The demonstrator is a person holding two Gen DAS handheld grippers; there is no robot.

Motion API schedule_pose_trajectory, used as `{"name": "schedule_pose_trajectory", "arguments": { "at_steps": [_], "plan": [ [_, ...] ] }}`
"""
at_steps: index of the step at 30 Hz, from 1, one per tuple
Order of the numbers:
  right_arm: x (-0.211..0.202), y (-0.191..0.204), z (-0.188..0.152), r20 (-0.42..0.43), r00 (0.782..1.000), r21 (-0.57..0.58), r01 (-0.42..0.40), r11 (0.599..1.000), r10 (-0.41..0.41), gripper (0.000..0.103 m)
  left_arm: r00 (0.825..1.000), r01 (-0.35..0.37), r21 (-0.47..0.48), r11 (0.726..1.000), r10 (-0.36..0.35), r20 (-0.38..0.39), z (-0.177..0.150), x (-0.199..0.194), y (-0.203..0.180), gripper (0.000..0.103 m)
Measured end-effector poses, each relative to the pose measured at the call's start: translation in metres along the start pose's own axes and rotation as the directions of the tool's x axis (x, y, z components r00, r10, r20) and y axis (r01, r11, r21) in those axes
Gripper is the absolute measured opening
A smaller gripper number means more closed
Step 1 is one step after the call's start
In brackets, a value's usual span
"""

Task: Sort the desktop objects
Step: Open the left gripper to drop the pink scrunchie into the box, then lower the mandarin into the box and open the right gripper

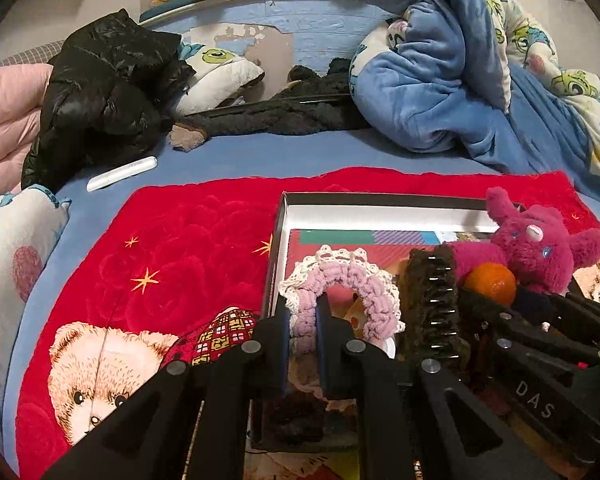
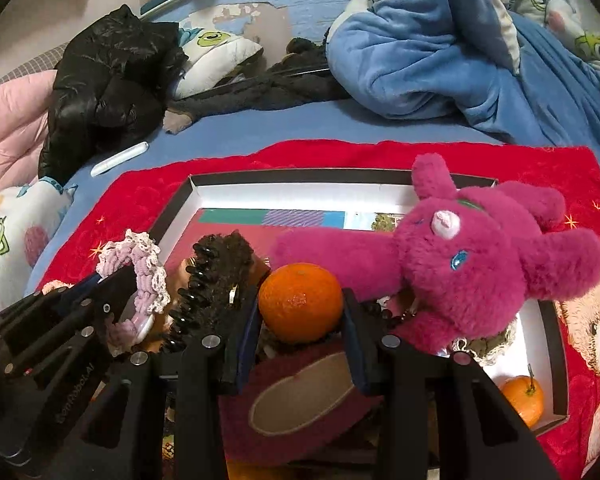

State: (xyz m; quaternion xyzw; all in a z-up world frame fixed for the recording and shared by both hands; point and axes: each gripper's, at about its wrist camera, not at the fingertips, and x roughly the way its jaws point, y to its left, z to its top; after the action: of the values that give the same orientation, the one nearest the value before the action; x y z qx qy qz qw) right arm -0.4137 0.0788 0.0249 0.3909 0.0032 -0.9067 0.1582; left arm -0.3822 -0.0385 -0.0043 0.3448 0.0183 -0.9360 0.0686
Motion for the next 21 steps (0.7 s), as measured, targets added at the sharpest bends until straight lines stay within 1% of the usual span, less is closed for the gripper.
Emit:
{"name": "schedule_pose_trajectory", "arguments": {
  "at_steps": [6,11,13,14,15,16,17,18,19,21],
  "plan": [
    [0.002,0.0036,-0.0003,0.002,1.0,-0.027,0.027,0.999,-0.027,0.038,1.0,-0.014,0.017,1.0,0.014,0.005,-0.0006,0.0003,-0.0029,0.012],
    [0.0016,0.0025,-0.0001,0.008,0.999,-0.023,0.035,0.999,-0.035,0.039,0.999,-0.038,0.032,0.999,0.038,0.015,-0.0016,0.0006,-0.0048,0.012],
    [0.0013,0.0033,-0.0001,0.011,0.999,-0.027,0.036,0.999,-0.036,0.046,0.999,-0.04,0.029,0.999,0.04,0.012,-0.0014,0.0011,-0.0044,0.013],
    [0.0008,0.004,-0.0003,0.012,0.999,-0.028,0.037,0.999,-0.036,0.048,0.999,-0.04,0.03,0.999,0.04,0.013,-0.0014,0.0012,-0.0043,0.018],
    [0.0004,0.0041,-0.0002,0.015,0.999,-0.028,0.036,0.999,-0.036,0.051,0.999,-0.041,0.031,0.999,0.041,0.011,-0.0013,0.0015,-0.0042,0.026],
    [0.0002,0.0043,-0.0002,0.015,0.999,-0.027,0.035,0.999,-0.035,0.056,0.999,-0.046,0.034,0.998,0.045,0.012,-0.0013,0.0016,-0.0045,0.031],
    [-0.0001,0.004,0.0,0.016,0.999,-0.023,0.035,0.999,-0.034,0.059,0.998,-0.059,0.038,0.998,0.059,0.016,-0.0014,0.0012,-0.0047,0.042],
    [-0.0006,0.0033,0.0003,0.017,0.999,-0.016,0.033,0.999,-0.032,0.065,0.997,-0.077,0.042,0.996,0.076,0.019,-0.0012,0.001,-0.0043,0.051],
    [-0.0013,0.0021,0.0008,0.019,0.999,-0.008,0.032,0.999,-0.032,0.065,0.996,-0.091,0.041,0.995,0.09,0.022,-0.0011,0.001,-0.003,0.055],
    [-0.0017,0.001,0.0013,0.018,0.999,-0.004,0.037,0.999,-0.037,0.066,0.994,-0.103,0.019,0.995,0.102,0.023,-0.0006,0.0014,0.0024,0.071]
  ]
}}
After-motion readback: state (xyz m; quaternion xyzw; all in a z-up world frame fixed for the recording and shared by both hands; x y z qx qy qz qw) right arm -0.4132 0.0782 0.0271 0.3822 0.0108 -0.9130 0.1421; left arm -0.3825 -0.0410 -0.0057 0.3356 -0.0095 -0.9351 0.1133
